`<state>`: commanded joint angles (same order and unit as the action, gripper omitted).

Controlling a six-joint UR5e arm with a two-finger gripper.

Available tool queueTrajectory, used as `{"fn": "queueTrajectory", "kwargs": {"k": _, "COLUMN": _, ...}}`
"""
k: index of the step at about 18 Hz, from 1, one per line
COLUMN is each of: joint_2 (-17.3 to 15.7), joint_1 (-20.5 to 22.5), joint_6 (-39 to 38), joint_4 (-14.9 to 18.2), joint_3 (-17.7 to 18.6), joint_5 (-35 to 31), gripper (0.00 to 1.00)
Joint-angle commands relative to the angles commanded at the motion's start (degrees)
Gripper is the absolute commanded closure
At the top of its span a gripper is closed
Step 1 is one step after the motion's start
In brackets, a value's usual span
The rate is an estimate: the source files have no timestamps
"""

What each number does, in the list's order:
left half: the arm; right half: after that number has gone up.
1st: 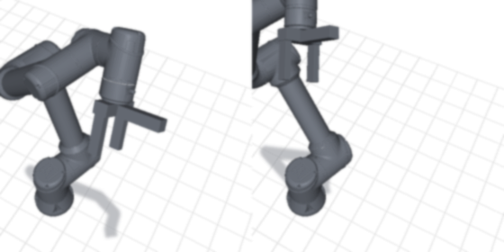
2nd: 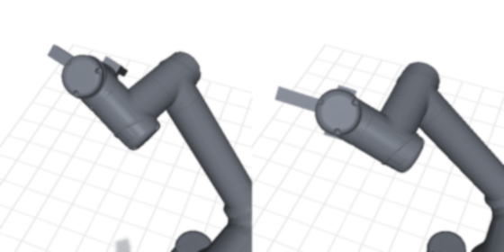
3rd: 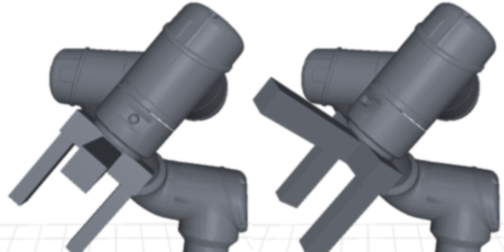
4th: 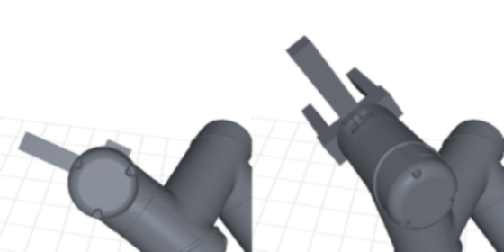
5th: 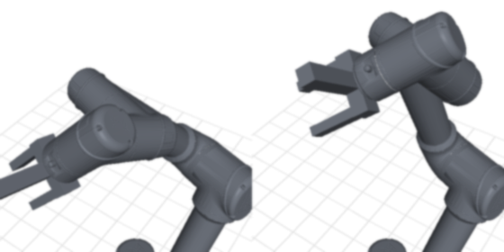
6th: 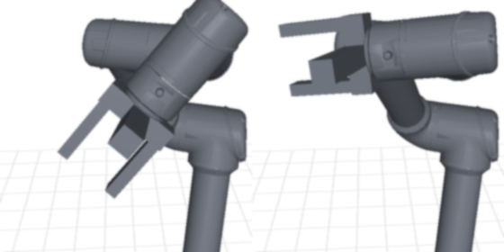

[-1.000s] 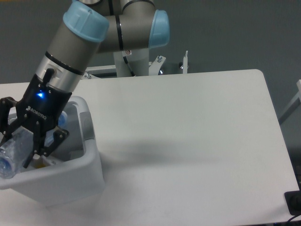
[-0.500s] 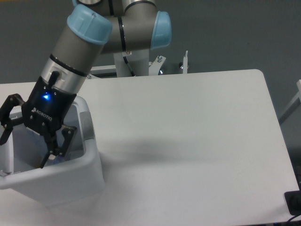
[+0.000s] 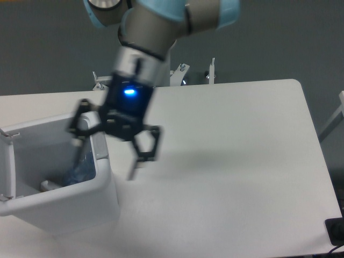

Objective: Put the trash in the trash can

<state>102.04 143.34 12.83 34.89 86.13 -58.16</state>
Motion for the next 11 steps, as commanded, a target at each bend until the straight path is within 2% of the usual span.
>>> {"fn": "queueTrajectory", "kwargs": {"k": 2, "joint_2": -1.31, "joint_1": 0.36, "joint_6": 1.05, "joint_4": 2.28, "joint_3": 1.22, "joint_5": -8.42, "gripper": 0.00}}
{"fn": "queueTrajectory", "kwargs": {"k": 5, "joint_2": -4.12, "joint_1": 0.54, "joint_6": 11.82, "joint_4": 5.00, "joint_3": 4.64, "joint_5": -19.50, "gripper": 0.00}}
{"fn": "queueTrajectory", "kwargs": {"k": 6, "joint_2": -6.04, "joint_1": 0.36, "joint_6": 16.39, "joint_4": 7.97, "joint_3": 5.61, "joint_5": -24.06, "gripper": 0.00}}
{"fn": "queueTrajectory", "kwargs": {"k": 7, "joint_2": -7.80, "joint_1": 0.36, "joint_6": 20.79, "joint_4": 12.44, "joint_3": 6.32, "joint_5": -28.72, "gripper": 0.00}}
{"fn": "queueTrajectory", "kwargs": {"k": 8, "joint_2": -9.04, "joint_1": 0.62, "joint_6": 26.75, "joint_4": 18.84, "joint_3": 6.50, "joint_5": -31.90, "gripper": 0.00}}
{"fn": "queueTrajectory", "kwargs": {"k": 10, "joint_2": -11.94, "joint_1": 1.85, "joint_6": 34.41, "joint_4": 26.59, "joint_3": 6.24, "joint_5": -32.28, "gripper": 0.00}}
{"fn": "queueTrajectory", "kwargs": {"k": 11, "joint_2": -13.00, "joint_1": 2.72, "joint_6": 36.37, "joint_4": 28.11, "joint_3": 6.41, "joint_5": -32.28, "gripper": 0.00}}
